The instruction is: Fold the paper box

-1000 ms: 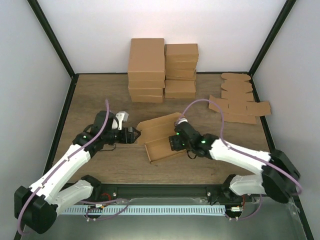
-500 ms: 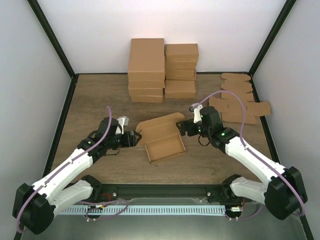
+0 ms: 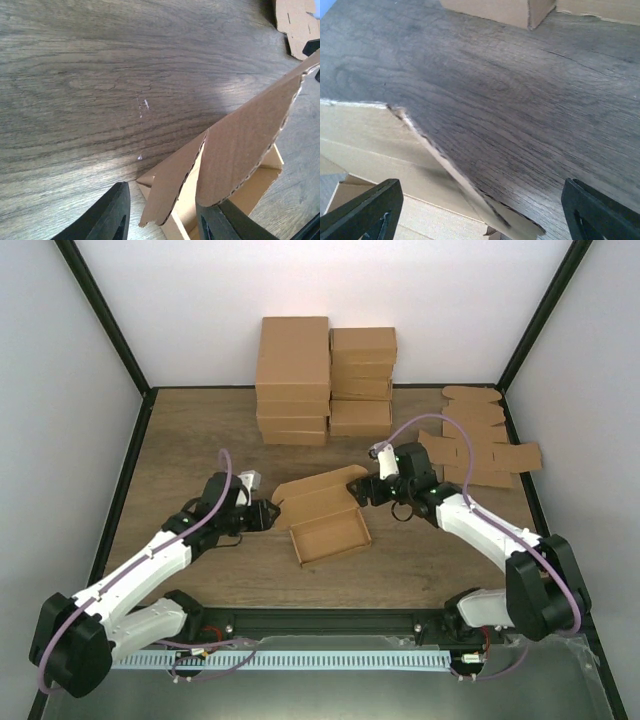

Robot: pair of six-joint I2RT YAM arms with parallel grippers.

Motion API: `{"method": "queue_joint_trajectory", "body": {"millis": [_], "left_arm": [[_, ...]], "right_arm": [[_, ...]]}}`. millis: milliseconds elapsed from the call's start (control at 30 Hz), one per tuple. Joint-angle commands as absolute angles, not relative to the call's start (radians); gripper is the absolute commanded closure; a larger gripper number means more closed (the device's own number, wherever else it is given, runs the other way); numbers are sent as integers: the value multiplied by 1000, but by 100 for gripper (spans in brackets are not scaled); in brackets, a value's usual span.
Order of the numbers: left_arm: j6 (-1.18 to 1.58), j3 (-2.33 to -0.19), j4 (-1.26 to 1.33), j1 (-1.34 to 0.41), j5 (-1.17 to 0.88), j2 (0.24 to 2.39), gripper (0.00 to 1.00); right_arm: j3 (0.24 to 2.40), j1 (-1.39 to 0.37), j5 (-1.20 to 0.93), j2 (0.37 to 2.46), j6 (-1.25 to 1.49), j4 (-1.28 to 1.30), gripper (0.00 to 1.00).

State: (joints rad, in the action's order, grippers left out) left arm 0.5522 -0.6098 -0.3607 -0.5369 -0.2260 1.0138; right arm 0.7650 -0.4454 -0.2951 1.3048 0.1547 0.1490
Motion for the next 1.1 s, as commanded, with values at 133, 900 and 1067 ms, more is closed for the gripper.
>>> {"method": "queue_joint_trajectory", "body": {"millis": [133,900,1067], "left_arm": [[523,-645,-342,-540,-243,1042,72],[409,-813,-341,-541,-232,1209,89],[343,-853,-372,-540,-201,1233,89]], "right_arm": [[816,-437,-406,1307,154,165,23],[730,-443,-486,1108,273,342,47],[759,-443,-452,1119,268,377,46]]}}
